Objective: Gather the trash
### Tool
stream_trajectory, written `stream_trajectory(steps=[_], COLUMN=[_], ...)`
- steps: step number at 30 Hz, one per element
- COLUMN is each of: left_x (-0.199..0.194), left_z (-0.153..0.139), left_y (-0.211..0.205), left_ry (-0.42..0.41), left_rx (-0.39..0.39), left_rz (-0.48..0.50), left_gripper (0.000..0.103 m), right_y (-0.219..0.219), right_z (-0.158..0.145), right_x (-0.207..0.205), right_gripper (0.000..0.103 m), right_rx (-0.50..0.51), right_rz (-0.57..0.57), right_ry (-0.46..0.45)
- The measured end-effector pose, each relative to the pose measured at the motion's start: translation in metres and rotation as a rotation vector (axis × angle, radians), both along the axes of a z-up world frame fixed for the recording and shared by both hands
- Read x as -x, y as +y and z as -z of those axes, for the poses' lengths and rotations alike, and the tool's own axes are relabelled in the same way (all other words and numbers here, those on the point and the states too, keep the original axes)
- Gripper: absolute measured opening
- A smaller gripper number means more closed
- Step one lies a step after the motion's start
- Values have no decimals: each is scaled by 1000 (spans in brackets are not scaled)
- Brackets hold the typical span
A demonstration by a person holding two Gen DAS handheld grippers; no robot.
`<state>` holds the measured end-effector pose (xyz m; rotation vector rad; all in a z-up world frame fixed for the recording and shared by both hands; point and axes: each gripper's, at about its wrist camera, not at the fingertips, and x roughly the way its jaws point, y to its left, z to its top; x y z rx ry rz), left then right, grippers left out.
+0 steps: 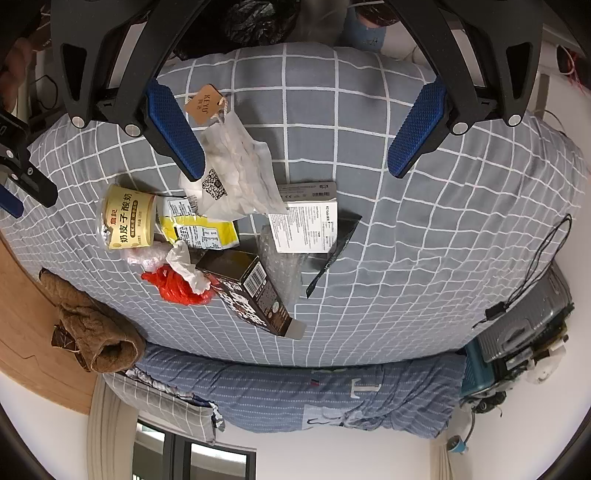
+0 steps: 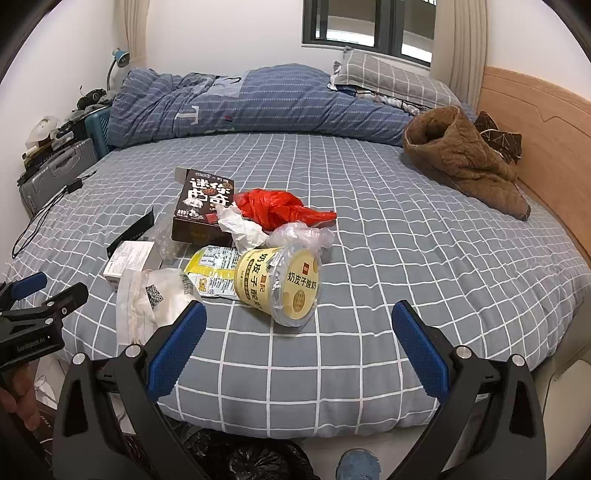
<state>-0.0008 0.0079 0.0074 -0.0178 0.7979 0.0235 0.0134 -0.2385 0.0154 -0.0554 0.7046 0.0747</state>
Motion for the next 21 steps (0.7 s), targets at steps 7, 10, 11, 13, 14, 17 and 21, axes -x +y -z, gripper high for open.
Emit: stream_trajectory(steps=[7, 10, 11, 13, 14, 17, 21], left_x=[1, 0, 0, 0, 0, 0, 0], left_z=[-2, -3, -3, -3, -4, -4, -4], left_y=[-3, -5, -5, -5, -6, -6, -6], left_ry=[-1, 2, 2, 4, 5, 8, 7], left_rx=[3, 2, 3, 4, 5, 9, 8], left_rz=[11, 15, 15, 17, 19, 21, 19], left_gripper=[97, 97, 97, 97, 97, 97, 97], right_y=[0, 0, 0, -2, -2, -3, -4], right_z=[-1, -1, -1, -1, -1, -3, -3], right_x=[0, 0, 0, 0, 0, 0, 1], right_gripper=[96, 96, 96, 96, 96, 96, 96], right_rx=[-2, -1, 0, -2, 0, 2, 0], right_rz=[1, 3, 4, 6, 6, 9, 15], right_ry=[-1, -1, 0, 0, 0, -6, -8])
